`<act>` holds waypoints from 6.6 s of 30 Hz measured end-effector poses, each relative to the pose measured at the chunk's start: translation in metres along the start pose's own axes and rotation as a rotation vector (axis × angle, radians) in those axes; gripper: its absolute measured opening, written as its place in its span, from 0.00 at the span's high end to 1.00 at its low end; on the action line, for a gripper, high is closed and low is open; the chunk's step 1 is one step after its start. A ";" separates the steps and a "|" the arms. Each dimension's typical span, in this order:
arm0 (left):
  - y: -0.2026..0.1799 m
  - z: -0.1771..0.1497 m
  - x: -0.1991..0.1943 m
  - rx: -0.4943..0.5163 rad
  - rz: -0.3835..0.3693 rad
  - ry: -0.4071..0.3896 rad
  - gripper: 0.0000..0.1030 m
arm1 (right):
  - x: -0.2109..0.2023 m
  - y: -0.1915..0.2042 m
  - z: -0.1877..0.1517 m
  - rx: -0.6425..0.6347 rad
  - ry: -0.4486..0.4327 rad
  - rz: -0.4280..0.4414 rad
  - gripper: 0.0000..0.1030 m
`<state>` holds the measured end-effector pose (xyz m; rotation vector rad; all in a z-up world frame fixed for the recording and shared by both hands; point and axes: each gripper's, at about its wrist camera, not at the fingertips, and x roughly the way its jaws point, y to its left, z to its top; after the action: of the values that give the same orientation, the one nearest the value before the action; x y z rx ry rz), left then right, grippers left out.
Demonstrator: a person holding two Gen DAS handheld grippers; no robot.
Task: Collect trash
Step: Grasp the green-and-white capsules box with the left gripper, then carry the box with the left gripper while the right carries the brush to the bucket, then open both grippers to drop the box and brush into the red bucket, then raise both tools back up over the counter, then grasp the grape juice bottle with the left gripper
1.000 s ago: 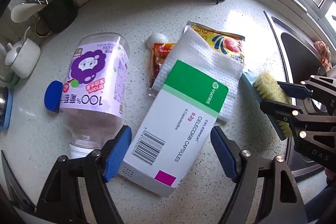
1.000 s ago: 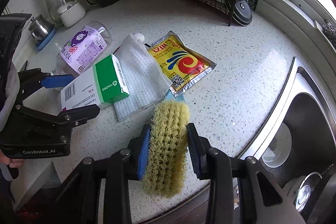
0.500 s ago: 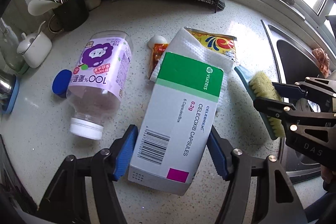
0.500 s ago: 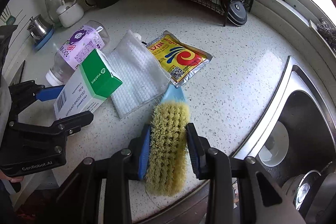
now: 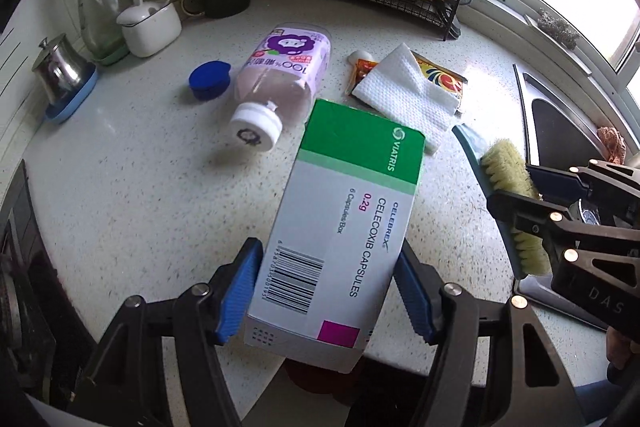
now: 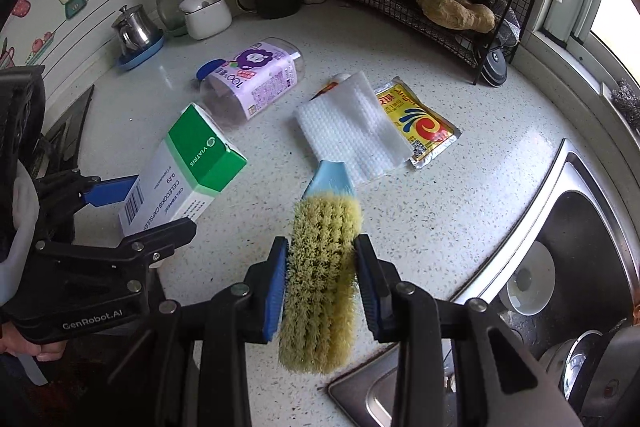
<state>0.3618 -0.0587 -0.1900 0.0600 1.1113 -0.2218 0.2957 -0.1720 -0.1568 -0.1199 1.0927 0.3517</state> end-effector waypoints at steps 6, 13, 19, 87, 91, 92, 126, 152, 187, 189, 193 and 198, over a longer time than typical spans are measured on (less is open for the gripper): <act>0.025 -0.050 -0.033 -0.094 0.040 -0.013 0.38 | -0.010 0.039 -0.019 -0.083 -0.001 0.038 0.70; 0.055 -0.116 -0.069 -0.230 0.095 -0.031 0.38 | -0.018 0.088 -0.047 -0.200 0.003 0.103 0.73; 0.067 -0.176 -0.084 -0.330 0.135 -0.006 0.38 | -0.016 0.129 -0.080 -0.291 0.030 0.206 0.73; 0.082 -0.418 0.352 -0.416 -0.026 0.404 0.26 | 0.413 0.113 -0.315 -0.292 0.479 0.238 0.72; 0.082 -0.420 0.342 -0.424 -0.017 0.399 0.20 | 0.409 0.116 -0.314 -0.319 0.451 0.222 0.48; 0.081 -0.421 0.339 -0.424 -0.015 0.398 0.20 | 0.406 0.117 -0.314 -0.329 0.438 0.219 0.45; 0.060 -0.298 -0.033 -0.442 0.151 0.132 0.14 | 0.086 0.158 -0.181 -0.474 0.109 0.194 0.11; 0.067 -0.031 -0.051 -0.203 0.157 -0.041 0.10 | 0.037 0.061 -0.014 -0.195 -0.071 -0.017 0.08; 0.038 0.160 0.111 0.086 0.020 0.174 0.32 | 0.100 -0.081 0.111 0.048 -0.002 -0.035 0.08; 0.042 0.156 0.103 0.065 0.007 0.156 0.32 | 0.096 -0.077 0.112 0.033 -0.015 -0.036 0.08; 0.053 0.145 0.074 0.008 0.034 0.101 0.32 | 0.092 -0.066 0.121 -0.002 -0.030 -0.005 0.08; 0.082 0.129 0.039 -0.055 0.140 0.048 0.33 | 0.096 -0.030 0.136 -0.077 -0.051 0.061 0.08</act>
<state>0.5093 -0.0046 -0.1724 0.0947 1.1553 -0.0648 0.4611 -0.1429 -0.1817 -0.1460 1.0344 0.4497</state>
